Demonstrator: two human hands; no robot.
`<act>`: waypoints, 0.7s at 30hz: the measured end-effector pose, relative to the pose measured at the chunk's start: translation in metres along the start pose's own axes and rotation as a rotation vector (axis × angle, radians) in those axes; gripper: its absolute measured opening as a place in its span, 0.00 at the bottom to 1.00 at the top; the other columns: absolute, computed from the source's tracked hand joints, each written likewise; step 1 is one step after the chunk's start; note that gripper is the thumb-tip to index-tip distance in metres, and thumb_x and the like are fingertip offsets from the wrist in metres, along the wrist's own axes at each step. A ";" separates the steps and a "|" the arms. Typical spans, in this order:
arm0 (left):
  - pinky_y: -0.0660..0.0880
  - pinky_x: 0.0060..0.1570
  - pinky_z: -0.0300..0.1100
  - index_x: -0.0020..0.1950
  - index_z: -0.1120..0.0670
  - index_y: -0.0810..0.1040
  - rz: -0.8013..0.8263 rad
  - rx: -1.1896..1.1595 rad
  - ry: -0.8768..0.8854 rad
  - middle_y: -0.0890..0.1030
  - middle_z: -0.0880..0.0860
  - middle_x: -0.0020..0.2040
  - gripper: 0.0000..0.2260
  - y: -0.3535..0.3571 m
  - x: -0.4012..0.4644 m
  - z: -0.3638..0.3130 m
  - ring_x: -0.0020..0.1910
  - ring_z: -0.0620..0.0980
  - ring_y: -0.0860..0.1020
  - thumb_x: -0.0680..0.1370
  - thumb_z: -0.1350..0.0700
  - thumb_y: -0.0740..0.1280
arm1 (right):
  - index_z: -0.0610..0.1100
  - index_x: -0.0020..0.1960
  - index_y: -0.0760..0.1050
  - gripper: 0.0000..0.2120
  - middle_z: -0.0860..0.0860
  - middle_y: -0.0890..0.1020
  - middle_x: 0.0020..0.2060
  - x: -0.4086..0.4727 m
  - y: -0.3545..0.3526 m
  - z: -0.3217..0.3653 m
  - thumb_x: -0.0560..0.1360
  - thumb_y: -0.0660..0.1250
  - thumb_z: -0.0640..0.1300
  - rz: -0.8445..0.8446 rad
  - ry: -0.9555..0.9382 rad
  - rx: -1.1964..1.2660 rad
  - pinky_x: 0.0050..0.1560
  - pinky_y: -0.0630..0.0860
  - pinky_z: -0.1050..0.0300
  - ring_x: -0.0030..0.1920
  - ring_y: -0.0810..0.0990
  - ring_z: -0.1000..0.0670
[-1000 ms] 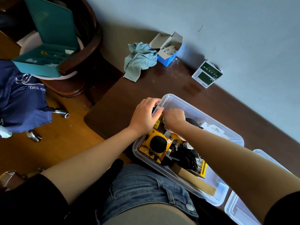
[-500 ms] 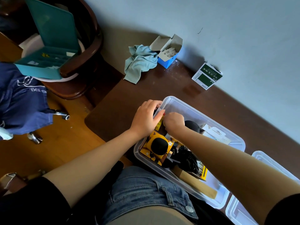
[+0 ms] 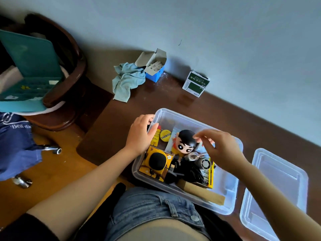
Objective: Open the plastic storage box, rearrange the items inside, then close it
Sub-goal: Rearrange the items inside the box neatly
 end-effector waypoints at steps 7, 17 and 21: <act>0.70 0.62 0.48 0.66 0.57 0.72 -0.033 0.180 0.034 0.73 0.57 0.61 0.20 -0.008 0.011 -0.027 0.62 0.55 0.70 0.75 0.62 0.68 | 0.51 0.43 0.81 0.09 0.54 0.84 0.41 -0.058 0.019 -0.070 0.76 0.63 0.42 0.184 0.438 -0.019 0.44 0.74 0.59 0.42 0.81 0.53; 0.77 0.49 0.43 0.60 0.49 0.79 0.796 0.371 0.422 0.81 0.47 0.54 0.11 0.041 -0.018 -0.090 0.50 0.45 0.79 0.79 0.57 0.64 | 0.42 0.55 0.80 0.14 0.47 0.82 0.53 -0.074 0.070 -0.064 0.75 0.67 0.50 0.447 0.494 -0.115 0.51 0.74 0.55 0.52 0.80 0.46; 0.70 0.40 0.36 0.64 0.51 0.77 1.038 0.650 0.392 0.80 0.51 0.57 0.15 0.053 -0.025 -0.085 0.46 0.48 0.75 0.79 0.58 0.63 | 0.47 0.58 0.79 0.13 0.50 0.83 0.53 -0.072 0.077 -0.061 0.75 0.68 0.49 0.410 0.464 -0.040 0.52 0.73 0.58 0.53 0.80 0.49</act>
Point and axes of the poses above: each hand's wrist, its own x-axis towards the middle knuckle, its own y-axis out of the palm, z = x × y, the point moved 3 cm from there along x, towards the middle knuckle
